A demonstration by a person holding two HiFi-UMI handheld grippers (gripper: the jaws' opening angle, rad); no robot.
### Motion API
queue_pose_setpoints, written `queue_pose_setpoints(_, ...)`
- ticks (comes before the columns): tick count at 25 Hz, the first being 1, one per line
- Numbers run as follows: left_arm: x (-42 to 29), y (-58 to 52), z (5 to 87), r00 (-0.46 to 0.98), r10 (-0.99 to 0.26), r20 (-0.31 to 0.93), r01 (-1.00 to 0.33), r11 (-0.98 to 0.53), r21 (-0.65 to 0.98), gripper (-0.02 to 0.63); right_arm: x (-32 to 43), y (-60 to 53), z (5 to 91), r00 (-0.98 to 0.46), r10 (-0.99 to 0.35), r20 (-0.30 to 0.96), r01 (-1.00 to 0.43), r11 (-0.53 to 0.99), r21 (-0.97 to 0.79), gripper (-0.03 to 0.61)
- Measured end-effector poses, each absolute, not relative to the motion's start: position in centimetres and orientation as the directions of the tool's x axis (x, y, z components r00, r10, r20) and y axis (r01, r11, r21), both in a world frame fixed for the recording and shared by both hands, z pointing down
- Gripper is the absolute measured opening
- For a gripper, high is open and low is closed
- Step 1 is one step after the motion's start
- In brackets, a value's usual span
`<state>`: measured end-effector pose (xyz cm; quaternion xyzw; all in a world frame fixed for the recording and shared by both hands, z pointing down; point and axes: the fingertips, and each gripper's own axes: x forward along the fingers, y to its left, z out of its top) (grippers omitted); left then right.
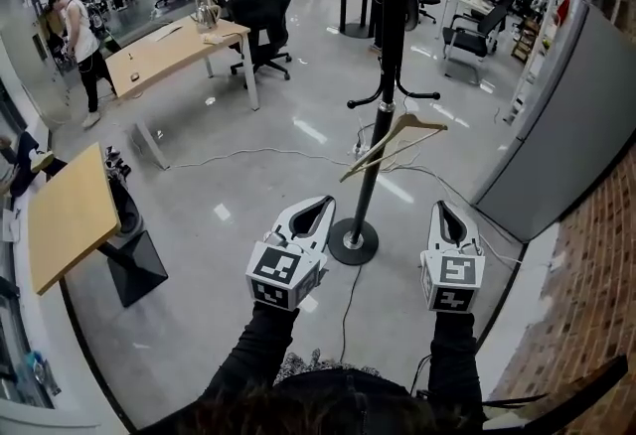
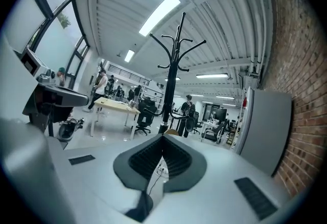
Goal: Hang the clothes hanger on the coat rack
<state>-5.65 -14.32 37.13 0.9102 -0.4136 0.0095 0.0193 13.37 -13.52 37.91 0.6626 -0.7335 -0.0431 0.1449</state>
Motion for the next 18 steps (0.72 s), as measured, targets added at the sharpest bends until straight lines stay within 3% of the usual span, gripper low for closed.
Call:
queue_pose_setpoints(5, -4.2, -12.3, 37.0, 0.652, -0.757, 0.033, -0.758, -0.651, 0.040, 0.006, 13.7, -11.1, 38.3, -0.178, -0.973, 0.146, -0.976, 0.193, 0.099, 0.009)
queue_pose_setpoints(18, -0.8, -7.7, 37.5, 0.646, -0.761, 0.051, -0.763, -0.646, 0.017, 0.006, 16.1, -6.5, 39.2, -0.187, -0.964, 0.190, -0.967, 0.215, 0.138, 0.009)
